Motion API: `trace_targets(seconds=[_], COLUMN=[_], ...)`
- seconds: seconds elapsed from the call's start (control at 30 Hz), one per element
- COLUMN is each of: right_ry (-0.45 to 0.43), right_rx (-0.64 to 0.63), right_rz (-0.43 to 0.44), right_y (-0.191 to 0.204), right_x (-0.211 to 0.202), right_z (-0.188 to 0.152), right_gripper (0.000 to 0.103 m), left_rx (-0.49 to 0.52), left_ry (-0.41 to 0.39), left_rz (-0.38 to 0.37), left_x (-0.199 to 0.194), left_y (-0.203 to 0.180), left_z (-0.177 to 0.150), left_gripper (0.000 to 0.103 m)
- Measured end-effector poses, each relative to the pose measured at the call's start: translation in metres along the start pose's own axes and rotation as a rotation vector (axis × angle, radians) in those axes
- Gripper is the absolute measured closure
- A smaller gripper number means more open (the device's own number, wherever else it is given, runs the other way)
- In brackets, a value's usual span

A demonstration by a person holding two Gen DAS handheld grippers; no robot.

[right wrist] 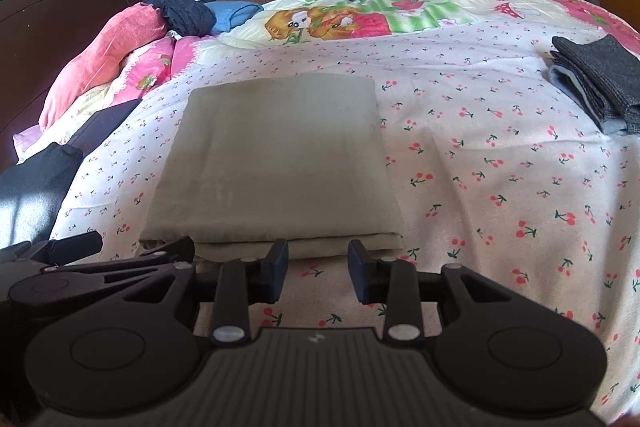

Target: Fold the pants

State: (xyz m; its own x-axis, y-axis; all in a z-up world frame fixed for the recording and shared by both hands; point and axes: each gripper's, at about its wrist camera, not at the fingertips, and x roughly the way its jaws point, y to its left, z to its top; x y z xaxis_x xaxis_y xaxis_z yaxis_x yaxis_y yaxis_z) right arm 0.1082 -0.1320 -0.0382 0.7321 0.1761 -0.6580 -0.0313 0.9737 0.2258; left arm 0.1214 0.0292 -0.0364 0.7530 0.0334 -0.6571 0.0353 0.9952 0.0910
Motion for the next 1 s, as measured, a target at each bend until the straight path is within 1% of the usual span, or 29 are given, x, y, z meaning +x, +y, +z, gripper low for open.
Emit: trace_targets(seconds=[0.27, 1.0], right_ry=[0.010, 0.026], right_rx=[0.009, 0.001], right_rz=[-0.003, 0.003], right_y=[-0.0046, -0.0043], right_x=[0.0044, 0.0081], right_z=[-0.0004, -0.0028], right_gripper=[0.069, 0.069], left_rx=[0.028, 0.027], left_ry=[0.004, 0.019], left_rz=[-0.003, -0.011], left_x=[0.0018, 0.0063], left_y=[-0.0047, -0.0045], left_z=[-0.0025, -0.0037], left_gripper=[0.002, 0.002])
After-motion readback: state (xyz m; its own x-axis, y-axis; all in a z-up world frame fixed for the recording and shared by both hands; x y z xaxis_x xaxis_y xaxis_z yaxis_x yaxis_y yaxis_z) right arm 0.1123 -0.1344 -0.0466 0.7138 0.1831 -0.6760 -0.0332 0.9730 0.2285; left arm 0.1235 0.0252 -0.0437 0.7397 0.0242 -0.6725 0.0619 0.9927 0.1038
